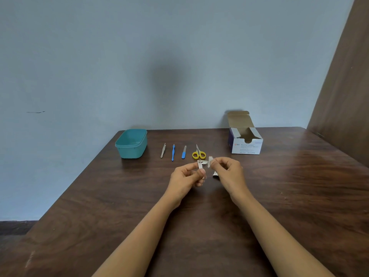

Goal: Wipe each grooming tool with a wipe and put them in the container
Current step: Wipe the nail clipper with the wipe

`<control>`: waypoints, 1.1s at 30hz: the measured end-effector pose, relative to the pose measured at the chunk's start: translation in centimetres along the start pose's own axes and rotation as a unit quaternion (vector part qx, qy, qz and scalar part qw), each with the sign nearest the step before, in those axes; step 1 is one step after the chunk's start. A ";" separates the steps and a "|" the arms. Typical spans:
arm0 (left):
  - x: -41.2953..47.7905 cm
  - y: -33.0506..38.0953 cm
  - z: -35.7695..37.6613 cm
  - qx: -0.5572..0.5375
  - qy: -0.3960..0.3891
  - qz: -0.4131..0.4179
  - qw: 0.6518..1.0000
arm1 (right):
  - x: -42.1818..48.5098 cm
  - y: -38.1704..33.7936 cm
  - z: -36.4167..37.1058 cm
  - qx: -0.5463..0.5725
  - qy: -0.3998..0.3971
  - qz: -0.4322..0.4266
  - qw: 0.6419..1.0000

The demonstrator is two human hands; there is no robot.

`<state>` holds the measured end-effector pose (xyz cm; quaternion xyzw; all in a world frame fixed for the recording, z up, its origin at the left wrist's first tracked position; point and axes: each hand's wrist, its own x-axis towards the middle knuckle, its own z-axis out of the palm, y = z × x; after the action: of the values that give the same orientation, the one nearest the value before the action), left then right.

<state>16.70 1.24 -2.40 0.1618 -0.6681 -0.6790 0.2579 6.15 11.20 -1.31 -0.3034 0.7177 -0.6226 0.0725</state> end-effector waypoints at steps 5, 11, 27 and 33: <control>-0.1 -0.2 0.3 0.118 -0.050 0.019 0.992 | 0.2 -0.5 -0.9 0.154 -0.006 0.115 0.981; -0.2 -0.2 0.4 0.116 -0.014 0.034 0.993 | 0.4 -0.6 -0.9 0.291 -0.032 0.203 0.934; -0.3 -0.3 0.5 0.188 0.031 0.084 0.978 | 0.2 -0.5 -0.2 0.242 -0.088 0.215 0.942; -0.2 -0.4 0.5 0.220 0.025 0.099 0.970 | 0.0 -0.2 -0.1 0.294 -0.094 0.224 0.925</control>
<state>16.57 1.73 -2.82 0.1652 -0.8071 -0.4819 0.2985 6.11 11.28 -1.10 -0.1572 0.5414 -0.7419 0.3628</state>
